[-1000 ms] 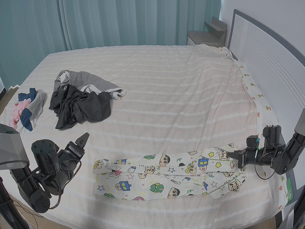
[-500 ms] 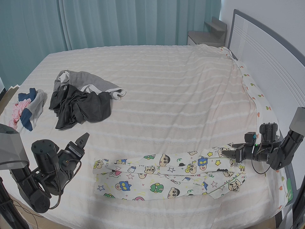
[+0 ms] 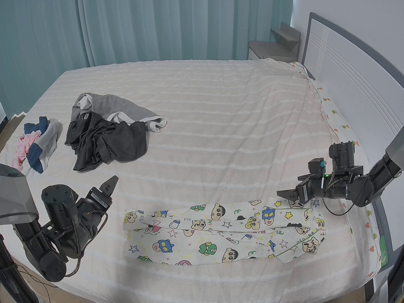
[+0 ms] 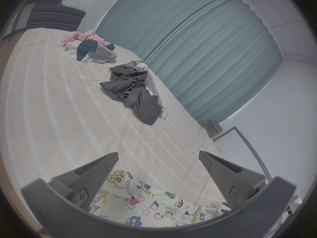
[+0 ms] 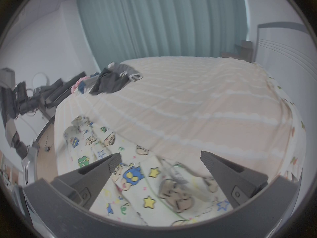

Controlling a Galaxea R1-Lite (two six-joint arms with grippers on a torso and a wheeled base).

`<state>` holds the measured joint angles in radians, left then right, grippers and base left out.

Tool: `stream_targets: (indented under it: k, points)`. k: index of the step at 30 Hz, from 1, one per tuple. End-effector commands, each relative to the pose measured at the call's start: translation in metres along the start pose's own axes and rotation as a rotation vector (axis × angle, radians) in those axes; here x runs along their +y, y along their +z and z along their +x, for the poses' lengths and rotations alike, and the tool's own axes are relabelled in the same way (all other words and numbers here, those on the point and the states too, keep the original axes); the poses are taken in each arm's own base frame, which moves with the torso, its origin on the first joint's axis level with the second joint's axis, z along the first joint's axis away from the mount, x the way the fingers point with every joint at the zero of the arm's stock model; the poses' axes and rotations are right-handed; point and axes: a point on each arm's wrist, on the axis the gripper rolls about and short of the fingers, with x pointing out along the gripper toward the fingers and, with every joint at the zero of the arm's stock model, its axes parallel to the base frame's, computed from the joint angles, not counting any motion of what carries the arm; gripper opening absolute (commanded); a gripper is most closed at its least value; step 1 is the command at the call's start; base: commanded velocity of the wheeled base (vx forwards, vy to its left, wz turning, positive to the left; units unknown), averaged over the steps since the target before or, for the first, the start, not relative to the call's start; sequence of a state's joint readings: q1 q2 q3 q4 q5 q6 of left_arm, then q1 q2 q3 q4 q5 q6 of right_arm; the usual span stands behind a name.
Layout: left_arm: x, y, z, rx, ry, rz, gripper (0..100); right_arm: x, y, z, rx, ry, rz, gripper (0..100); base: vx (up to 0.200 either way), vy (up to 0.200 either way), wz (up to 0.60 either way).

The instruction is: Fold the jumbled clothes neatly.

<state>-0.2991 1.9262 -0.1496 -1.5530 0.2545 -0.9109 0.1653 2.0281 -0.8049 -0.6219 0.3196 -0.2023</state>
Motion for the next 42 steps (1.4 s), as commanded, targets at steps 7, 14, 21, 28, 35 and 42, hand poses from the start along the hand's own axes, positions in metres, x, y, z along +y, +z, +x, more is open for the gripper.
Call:
stream_targets:
  k: [7,14,21,28,35,42]
  points:
    - [-0.001,0.000,0.000,-0.005,-0.011,-0.004,100,0.038,-0.021,0.033,0.163,0.119,-0.147,100,0.000,0.000,0.00]
    - [-0.002,-0.004,-0.001,0.011,-0.015,-0.018,100,0.043,-0.026,0.051,0.201,0.127,-0.178,100,0.000,0.000,0.00]
    - [0.000,-0.005,0.000,0.014,-0.008,-0.017,100,0.042,-0.026,0.064,0.224,0.120,-0.182,100,0.000,0.000,0.00]
    - [-0.001,-0.005,0.000,0.014,-0.008,-0.016,100,0.040,-0.027,0.071,0.233,0.108,-0.186,100,0.000,0.000,0.00]
    - [0.000,-0.005,0.000,0.015,-0.007,-0.015,100,0.041,-0.025,0.069,0.226,0.098,-0.193,0,0.000,0.000,0.00]
    - [0.000,-0.005,0.000,0.015,-0.007,-0.015,100,0.051,-0.020,0.057,0.219,0.097,-0.212,0,0.000,0.000,0.00]
